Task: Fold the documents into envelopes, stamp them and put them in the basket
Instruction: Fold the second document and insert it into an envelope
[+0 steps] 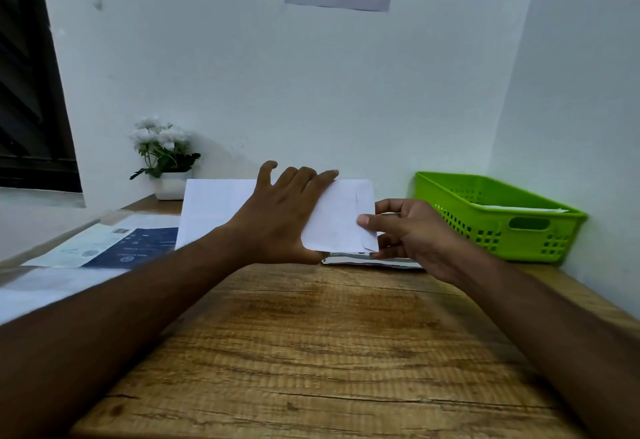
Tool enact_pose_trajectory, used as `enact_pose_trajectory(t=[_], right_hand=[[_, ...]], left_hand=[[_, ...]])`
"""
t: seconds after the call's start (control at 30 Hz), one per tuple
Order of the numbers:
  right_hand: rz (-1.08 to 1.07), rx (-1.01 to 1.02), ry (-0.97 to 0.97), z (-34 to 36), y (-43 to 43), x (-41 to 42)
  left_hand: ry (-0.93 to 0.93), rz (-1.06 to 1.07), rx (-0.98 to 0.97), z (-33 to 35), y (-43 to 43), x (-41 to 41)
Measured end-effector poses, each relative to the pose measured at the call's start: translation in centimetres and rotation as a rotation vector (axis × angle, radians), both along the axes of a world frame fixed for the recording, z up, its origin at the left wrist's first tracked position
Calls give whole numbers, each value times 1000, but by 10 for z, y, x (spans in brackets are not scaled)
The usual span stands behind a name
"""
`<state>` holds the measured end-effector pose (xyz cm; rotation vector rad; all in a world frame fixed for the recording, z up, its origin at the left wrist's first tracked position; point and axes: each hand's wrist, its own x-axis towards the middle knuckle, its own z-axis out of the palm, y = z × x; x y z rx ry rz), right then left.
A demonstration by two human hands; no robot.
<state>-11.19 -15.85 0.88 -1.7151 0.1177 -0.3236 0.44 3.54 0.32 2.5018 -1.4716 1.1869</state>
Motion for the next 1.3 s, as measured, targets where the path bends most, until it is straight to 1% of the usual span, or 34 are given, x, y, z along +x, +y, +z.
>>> enact_pose_trajectory(t=[0.1,0.17,0.43,0.5,0.57,0.6,0.63,0.7,0.73,0.77,0.8,0.87,0.97,1.1,1.3], right_hand=[[13,4,-38,0,-2,0],[73,14,-31,0,-2,-1],[245,52,-6,-1,-10,2],[311,92,10,2,-9,0],[286,98,18,4,-7,-2],[224,55,6,4,-5,-2],[140,-44,-34,3,-5,-1],[-55,-407,-225,-1,-6,-1],[-102,-578,-339,-3,-6,0],[-103,-681,-440,-4,-6,1],[-84,-718,-506,-4,-4,1],[-60,-775,-592,-3,-2,2],[-73,-832,-652,-2,0,2],[-51,-729,-737,0,-1,1],[-90,-656,-753,1,-6,3]], left_hand=[[-98,-45,67,-1,-2,-3],[-144,-61,89,-2,-4,-5],[-55,-33,87,2,2,0],[-31,-36,73,4,3,-2],[1,-31,58,6,4,-2],[19,-25,53,8,5,-2],[38,-22,54,9,6,-1],[73,-29,58,10,8,1],[86,-39,59,10,9,2],[96,-51,59,10,9,3],[109,-64,63,10,9,2],[152,-85,68,11,9,0],[212,-111,73,13,10,-5],[270,-150,51,18,11,-8],[238,-147,5,16,13,-5]])
